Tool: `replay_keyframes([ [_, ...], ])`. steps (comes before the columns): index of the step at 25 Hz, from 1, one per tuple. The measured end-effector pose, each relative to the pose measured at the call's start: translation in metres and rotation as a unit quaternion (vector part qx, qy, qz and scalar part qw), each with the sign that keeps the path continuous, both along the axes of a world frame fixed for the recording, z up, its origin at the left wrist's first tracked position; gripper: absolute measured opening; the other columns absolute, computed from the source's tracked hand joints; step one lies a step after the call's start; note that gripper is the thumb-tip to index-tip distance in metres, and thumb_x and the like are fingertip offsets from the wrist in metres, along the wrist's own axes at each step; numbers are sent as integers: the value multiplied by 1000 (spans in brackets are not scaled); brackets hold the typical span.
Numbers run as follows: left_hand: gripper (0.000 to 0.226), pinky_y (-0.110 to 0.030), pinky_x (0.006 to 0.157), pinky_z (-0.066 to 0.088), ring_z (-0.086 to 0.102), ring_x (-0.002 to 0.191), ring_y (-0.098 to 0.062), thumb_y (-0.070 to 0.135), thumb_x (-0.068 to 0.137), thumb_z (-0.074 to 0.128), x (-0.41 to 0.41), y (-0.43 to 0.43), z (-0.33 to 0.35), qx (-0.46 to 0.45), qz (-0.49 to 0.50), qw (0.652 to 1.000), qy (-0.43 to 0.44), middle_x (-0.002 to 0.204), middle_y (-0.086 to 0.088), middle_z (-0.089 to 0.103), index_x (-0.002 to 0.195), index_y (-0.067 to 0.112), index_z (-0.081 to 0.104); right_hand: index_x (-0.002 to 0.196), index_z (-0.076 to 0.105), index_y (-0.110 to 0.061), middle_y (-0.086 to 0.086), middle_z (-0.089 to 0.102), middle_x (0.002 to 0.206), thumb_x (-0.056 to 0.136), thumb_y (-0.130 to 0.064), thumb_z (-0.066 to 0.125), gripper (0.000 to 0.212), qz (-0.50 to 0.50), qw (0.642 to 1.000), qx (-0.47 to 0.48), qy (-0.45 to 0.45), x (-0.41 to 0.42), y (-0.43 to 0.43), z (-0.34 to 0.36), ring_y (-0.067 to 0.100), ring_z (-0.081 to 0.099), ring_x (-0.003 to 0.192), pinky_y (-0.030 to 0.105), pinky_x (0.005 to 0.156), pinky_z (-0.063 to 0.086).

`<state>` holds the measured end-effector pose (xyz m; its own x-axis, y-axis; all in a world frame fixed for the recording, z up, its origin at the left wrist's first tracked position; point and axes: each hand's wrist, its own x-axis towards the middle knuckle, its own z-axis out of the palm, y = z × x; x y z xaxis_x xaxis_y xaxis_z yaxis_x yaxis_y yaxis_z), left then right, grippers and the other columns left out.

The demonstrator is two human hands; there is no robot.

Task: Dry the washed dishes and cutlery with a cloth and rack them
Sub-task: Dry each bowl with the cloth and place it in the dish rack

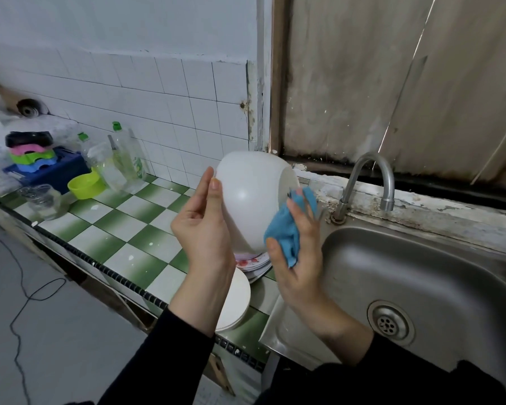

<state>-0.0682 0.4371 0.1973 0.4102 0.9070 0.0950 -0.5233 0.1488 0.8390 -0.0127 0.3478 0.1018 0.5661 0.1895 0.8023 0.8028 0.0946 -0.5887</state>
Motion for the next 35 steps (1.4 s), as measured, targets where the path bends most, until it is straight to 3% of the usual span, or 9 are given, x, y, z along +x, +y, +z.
replay_keyframes([
  [2,20,-7,72,47,65,83,11,9,94,59,1,-3,4,17,-9,1000,-9,79,23,71,108,22,65,146,27,-35,3,27,156,98,-28,50,54,38,994,67,72,-15,3,-11,23,26,145,29,114,29],
  [4,20,-8,74,48,65,84,10,9,95,57,1,-7,5,22,-26,999,-18,79,24,71,106,23,65,142,26,-33,-7,38,147,94,-25,45,53,77,932,212,283,-17,7,-1,3,42,133,21,106,38],
  [7,18,-14,79,51,66,89,5,9,95,55,-3,-2,3,34,-62,997,-17,86,20,73,102,21,67,142,40,-26,-4,53,138,83,-42,48,61,101,812,331,469,12,2,18,14,51,127,33,106,42],
  [9,17,-19,83,52,67,93,-1,11,95,56,-7,7,2,70,-91,993,-2,91,16,74,98,21,70,132,54,-20,2,63,119,77,-48,55,61,113,807,297,498,37,-8,36,21,57,113,37,96,45],
  [13,22,-15,81,50,65,84,4,5,92,59,-19,8,1,204,-104,971,67,83,19,73,91,23,72,112,65,-25,1,67,102,86,-32,57,28,166,889,114,411,54,-24,74,15,60,89,32,80,46],
  [19,32,-8,73,47,63,77,11,-5,87,62,-22,-6,-15,301,-128,941,86,75,28,69,96,25,70,110,59,-35,-16,62,110,84,-16,61,32,171,972,-113,112,36,-24,79,-2,58,97,13,83,43],
  [24,20,-17,80,48,67,87,-5,19,77,73,-20,-6,-29,336,-102,932,95,85,16,74,93,30,78,94,64,-30,-22,68,84,76,-32,64,18,122,984,-1,132,40,-20,71,-1,60,79,17,73,47],
  [29,43,-31,108,37,44,129,-4,51,71,78,-19,-7,-28,207,-51,950,227,133,7,57,111,49,63,96,68,-20,-25,66,87,81,-25,64,17,36,992,108,63,27,-12,57,0,61,77,18,69,47],
  [35,44,-37,89,54,62,94,-1,32,96,54,-19,-20,-14,-39,-110,981,152,125,13,57,135,50,46,99,68,-16,-19,66,89,80,-26,64,22,62,994,94,8,1,-9,45,3,62,73,20,67,48],
])
